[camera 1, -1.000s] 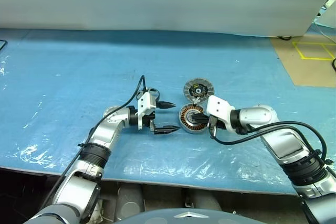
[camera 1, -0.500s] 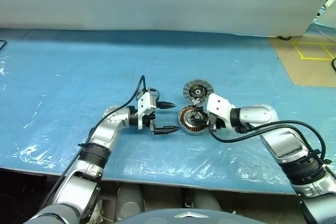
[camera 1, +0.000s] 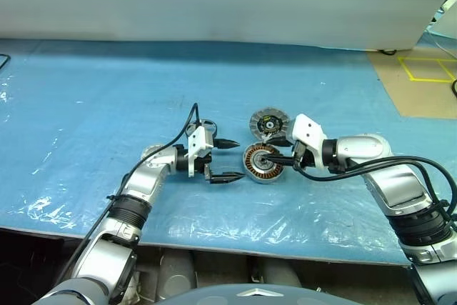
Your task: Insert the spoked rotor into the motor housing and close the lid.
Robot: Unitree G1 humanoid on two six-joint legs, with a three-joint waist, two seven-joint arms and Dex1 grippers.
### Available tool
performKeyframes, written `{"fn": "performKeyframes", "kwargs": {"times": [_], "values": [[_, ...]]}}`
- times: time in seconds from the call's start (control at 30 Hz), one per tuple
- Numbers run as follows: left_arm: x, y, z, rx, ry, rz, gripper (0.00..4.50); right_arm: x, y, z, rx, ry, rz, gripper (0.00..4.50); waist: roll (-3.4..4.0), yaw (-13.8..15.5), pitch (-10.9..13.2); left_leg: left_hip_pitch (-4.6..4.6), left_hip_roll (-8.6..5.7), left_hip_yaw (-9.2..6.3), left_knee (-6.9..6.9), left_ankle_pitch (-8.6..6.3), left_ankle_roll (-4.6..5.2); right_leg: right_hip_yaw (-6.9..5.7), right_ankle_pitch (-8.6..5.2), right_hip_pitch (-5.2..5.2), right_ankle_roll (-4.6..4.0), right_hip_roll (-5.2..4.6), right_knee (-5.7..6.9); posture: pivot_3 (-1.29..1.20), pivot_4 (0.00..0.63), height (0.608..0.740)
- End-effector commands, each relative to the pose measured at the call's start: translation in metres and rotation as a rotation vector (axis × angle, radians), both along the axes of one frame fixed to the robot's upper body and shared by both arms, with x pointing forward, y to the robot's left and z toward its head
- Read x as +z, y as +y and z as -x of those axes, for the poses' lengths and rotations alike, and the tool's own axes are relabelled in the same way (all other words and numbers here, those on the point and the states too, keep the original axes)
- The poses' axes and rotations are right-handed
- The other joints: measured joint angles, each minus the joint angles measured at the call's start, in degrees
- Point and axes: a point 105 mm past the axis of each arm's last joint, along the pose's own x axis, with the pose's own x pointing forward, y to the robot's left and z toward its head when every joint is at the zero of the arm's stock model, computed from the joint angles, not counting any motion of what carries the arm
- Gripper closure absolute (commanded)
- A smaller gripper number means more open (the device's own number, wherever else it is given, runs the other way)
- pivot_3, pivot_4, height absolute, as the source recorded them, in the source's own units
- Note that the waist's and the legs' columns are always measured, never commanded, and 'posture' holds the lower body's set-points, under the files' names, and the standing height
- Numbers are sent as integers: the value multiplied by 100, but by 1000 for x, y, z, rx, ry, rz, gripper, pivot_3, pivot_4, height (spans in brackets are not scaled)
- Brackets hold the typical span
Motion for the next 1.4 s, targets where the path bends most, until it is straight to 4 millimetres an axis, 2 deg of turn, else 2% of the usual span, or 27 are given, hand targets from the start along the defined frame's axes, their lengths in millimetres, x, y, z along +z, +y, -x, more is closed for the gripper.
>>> {"fn": "performKeyframes", "kwargs": {"times": [0.03, 0.17, 0.47, 0.9, 1.13, 1.3, 1.4], "values": [[7, -4, 1, -22, -24, 9, 0, 11, 7, 0, 9, -32, -56, 3163, 0, 1, 0, 0, -1, 0, 0, 0, 0, 0, 0, 0, 0, 0, 0, 0, 150, 740], [7, -3, 1, -19, -26, 7, 0, 8, 13, 2, 9, -22, -82, 4493, 0, 4, 0, 0, 0, 0, 1, 0, 0, 0, 0, 0, 0, 0, 1, 0, 150, 740], [7, -4, 1, -22, -26, 5, 0, -2, 15, 0, -38, 11, -132, 4493, 0, 2, 0, 0, 0, 0, 1, 0, -1, 0, 0, 0, 0, 0, 1, 0, 150, 740], [6, -6, 1, -22, -24, 7, 0, -28, 2, 0, -116, 74, -173, 4493, 0, -4, 0, 0, -1, 0, 1, 0, -1, 0, 0, 0, 0, -1, 0, 0, 150, 740], [6, -7, 1, -23, -25, 10, 0, -37, 4, -1, -151, 98, -250, 4493, 0, -6, 0, 0, -1, 0, 2, 0, 0, 0, 0, 1, 0, -1, 0, 0, 150, 740], [5, -8, 2, -23, -23, 11, 0, -56, 0, 3, -178, 158, -234, 4493, 0, -12, 0, 1, -2, 0, 2, 0, 0, 0, 0, 2, 0, -1, 0, 0, 150, 740], [4, -7, 2, -23, -21, 9, 0, -80, -13, 9, -194, 197, -106, 4493, 1, -11, -2, 6, -2, 0, 2, 0, 0, 0, -1, 8, -1, -2, -2, 0, 150, 740]]}}
